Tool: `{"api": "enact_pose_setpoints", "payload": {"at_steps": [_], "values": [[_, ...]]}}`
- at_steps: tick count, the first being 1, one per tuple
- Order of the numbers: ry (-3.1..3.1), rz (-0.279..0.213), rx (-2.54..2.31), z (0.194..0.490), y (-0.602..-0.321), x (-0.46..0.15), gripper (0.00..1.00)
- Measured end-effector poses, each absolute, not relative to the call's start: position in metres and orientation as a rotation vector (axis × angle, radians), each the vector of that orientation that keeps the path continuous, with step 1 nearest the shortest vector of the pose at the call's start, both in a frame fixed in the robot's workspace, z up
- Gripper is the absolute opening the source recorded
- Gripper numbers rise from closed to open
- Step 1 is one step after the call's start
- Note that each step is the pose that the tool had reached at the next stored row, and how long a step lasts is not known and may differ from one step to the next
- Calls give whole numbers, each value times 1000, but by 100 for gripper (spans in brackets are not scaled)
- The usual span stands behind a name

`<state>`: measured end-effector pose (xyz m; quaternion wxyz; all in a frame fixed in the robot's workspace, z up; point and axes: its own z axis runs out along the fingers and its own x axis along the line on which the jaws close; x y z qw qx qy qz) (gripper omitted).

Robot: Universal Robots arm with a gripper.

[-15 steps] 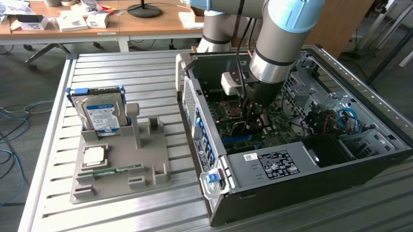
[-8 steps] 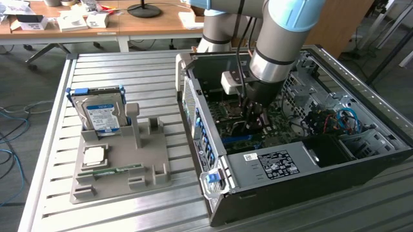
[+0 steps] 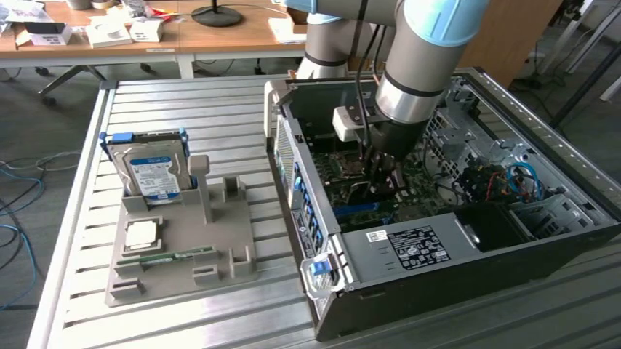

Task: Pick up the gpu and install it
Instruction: 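Insert the gpu into the slot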

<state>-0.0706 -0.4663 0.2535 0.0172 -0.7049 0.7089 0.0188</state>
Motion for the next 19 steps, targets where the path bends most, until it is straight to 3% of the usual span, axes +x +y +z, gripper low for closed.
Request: {"api": "enact_pose_setpoints", "payload": {"at_steps": [19], "values": [[2192,58,-2202,252,-466,-69,26]]}}
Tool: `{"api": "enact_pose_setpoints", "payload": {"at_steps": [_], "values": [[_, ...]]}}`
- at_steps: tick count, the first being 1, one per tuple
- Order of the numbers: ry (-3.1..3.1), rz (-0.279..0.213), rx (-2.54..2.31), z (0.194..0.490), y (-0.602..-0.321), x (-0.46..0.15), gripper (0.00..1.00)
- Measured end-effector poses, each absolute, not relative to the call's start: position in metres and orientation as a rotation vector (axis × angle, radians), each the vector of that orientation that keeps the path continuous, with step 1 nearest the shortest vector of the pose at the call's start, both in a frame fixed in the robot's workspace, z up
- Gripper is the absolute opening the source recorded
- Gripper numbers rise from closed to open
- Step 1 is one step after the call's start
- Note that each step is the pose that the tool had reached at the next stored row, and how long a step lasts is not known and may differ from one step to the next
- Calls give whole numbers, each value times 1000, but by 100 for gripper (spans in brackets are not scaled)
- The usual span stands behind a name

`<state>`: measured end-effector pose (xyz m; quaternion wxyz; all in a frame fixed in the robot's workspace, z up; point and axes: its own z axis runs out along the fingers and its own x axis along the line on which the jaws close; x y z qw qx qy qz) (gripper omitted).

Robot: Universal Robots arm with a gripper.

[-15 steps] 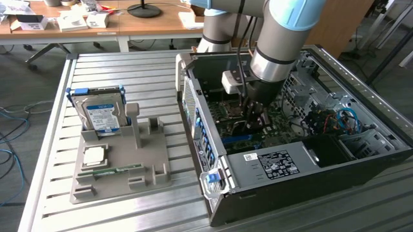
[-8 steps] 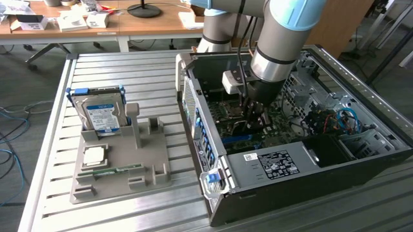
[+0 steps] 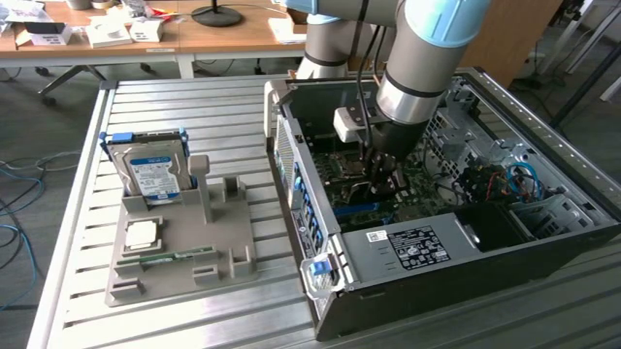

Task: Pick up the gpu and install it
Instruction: 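Insert the gpu into the slot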

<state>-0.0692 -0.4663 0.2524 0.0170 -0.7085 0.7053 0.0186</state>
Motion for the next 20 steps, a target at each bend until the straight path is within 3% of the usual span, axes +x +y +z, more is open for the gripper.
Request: {"api": "enact_pose_setpoints", "payload": {"at_steps": [20], "values": [[2192,58,-2202,250,-466,-70,26]]}}
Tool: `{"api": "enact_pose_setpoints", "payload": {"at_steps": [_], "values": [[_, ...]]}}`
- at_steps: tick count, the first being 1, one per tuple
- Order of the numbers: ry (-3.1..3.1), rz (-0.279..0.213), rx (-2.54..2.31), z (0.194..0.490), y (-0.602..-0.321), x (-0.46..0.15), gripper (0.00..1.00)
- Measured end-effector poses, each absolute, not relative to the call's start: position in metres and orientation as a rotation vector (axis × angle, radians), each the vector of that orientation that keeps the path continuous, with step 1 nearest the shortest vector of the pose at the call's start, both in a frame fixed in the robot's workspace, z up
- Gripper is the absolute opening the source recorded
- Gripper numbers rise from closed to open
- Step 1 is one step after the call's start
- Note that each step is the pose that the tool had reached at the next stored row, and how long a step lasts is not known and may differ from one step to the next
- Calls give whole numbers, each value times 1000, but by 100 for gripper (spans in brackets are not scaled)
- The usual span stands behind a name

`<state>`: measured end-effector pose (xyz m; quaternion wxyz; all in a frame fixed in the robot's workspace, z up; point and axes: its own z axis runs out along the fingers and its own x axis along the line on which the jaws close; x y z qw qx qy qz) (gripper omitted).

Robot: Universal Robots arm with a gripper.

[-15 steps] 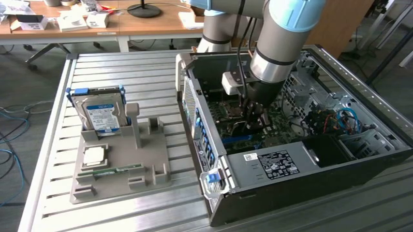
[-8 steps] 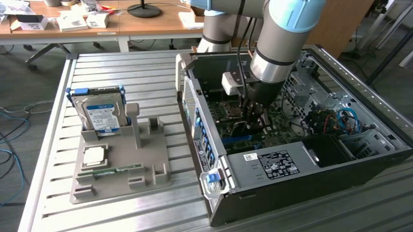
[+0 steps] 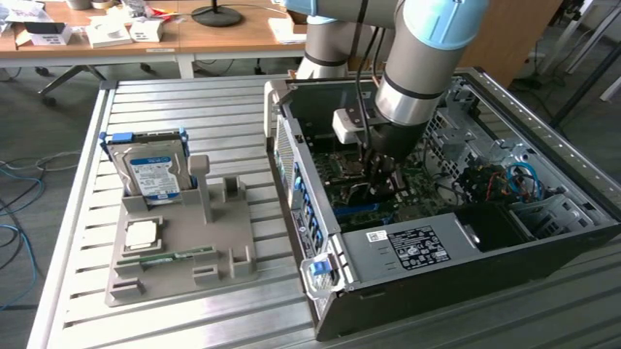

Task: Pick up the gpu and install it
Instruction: 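Insert the gpu into the slot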

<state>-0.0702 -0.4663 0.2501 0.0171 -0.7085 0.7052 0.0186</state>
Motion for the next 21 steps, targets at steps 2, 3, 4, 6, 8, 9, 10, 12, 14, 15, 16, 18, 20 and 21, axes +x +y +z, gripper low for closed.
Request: {"api": "enact_pose_setpoints", "payload": {"at_steps": [2,3,4,6,8,9,10,12,14,15,16,18,20,21], "values": [[2192,58,-2202,250,-466,-70,26],[2192,58,-2202,249,-466,-70,26],[2192,58,-2202,249,-466,-70,26],[2192,58,-2202,249,-466,-70,26],[2192,58,-2202,249,-466,-70,26],[2192,58,-2202,249,-466,-70,26],[2192,58,-2202,249,-466,-70,26],[2192,58,-2202,249,-466,-70,26],[2192,58,-2202,248,-466,-70,26],[2192,58,-2202,248,-466,-70,26],[2192,58,-2202,248,-466,-70,26],[2192,58,-2202,248,-466,-70,26],[2192,58,-2202,248,-467,-70,26],[2193,58,-2201,248,-467,-70,26]]}}
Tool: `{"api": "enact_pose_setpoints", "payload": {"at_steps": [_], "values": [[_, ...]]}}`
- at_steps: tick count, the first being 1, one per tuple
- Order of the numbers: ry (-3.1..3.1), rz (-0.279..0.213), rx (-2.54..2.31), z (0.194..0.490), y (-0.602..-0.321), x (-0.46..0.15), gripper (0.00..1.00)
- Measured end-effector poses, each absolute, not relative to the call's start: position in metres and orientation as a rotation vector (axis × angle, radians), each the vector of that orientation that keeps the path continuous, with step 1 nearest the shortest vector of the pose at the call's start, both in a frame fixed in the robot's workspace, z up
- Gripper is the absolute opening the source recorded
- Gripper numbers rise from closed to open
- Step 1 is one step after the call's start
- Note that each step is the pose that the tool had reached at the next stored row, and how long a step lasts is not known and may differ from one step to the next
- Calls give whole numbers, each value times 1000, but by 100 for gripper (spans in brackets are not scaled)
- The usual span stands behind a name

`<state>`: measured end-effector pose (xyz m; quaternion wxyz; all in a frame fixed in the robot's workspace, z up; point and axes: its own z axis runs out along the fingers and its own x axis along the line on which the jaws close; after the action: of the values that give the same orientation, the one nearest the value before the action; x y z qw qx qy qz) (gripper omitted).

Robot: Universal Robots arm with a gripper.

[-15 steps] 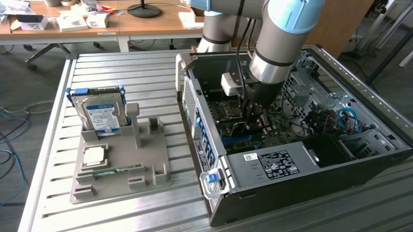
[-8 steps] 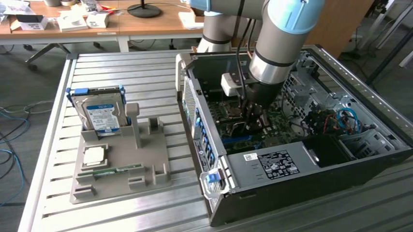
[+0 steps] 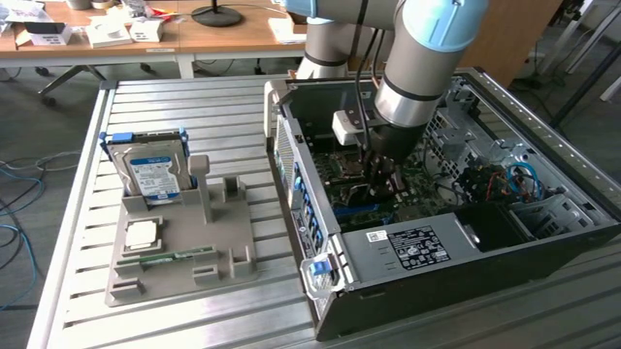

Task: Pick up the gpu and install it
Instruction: 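Insert the gpu into the slot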

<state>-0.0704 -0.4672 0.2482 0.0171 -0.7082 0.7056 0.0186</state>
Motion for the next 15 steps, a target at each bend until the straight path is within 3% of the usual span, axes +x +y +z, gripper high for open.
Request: {"api": "enact_pose_setpoints", "payload": {"at_steps": [15], "values": [[2199,57,-2195,247,-468,-70,26]]}}
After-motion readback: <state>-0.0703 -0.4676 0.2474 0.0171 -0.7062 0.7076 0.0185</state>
